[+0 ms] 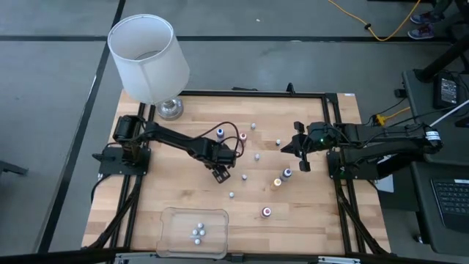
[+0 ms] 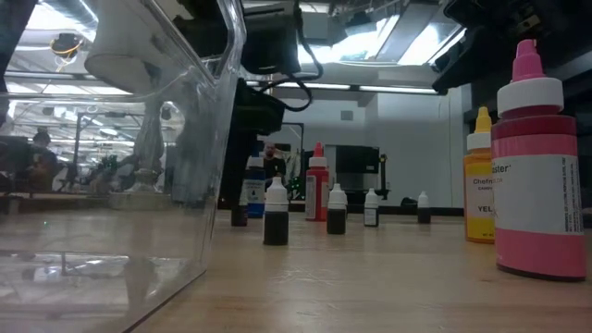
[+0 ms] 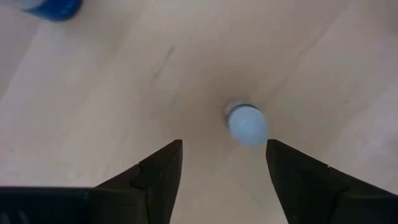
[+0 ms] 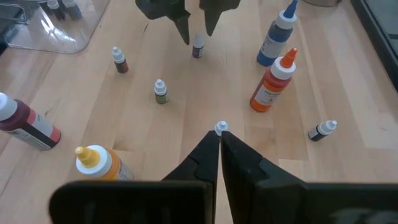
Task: Pick & Place food coloring
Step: Put the small violet food coloring bottle into the bin
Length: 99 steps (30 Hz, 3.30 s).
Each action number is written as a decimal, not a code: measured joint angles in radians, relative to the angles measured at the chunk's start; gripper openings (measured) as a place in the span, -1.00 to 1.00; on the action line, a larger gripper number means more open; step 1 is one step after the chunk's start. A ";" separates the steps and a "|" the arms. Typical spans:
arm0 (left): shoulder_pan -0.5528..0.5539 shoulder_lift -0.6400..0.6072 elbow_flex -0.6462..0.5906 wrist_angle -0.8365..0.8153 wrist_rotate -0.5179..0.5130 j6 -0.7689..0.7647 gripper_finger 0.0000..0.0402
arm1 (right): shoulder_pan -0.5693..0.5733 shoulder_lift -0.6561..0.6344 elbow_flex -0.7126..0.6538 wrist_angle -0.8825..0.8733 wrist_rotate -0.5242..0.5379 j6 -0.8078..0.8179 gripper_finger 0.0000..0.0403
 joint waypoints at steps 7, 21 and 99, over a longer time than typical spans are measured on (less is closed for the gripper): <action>0.000 0.000 0.035 0.045 0.032 0.005 0.11 | 0.000 0.000 0.000 0.000 0.000 0.000 -0.88; 0.015 0.000 0.056 0.000 0.009 0.017 0.02 | 0.000 0.000 0.000 0.000 0.000 -0.006 -0.88; 0.022 0.010 0.056 0.046 0.039 0.181 -0.16 | 0.000 0.000 0.000 -0.001 0.026 0.019 -0.88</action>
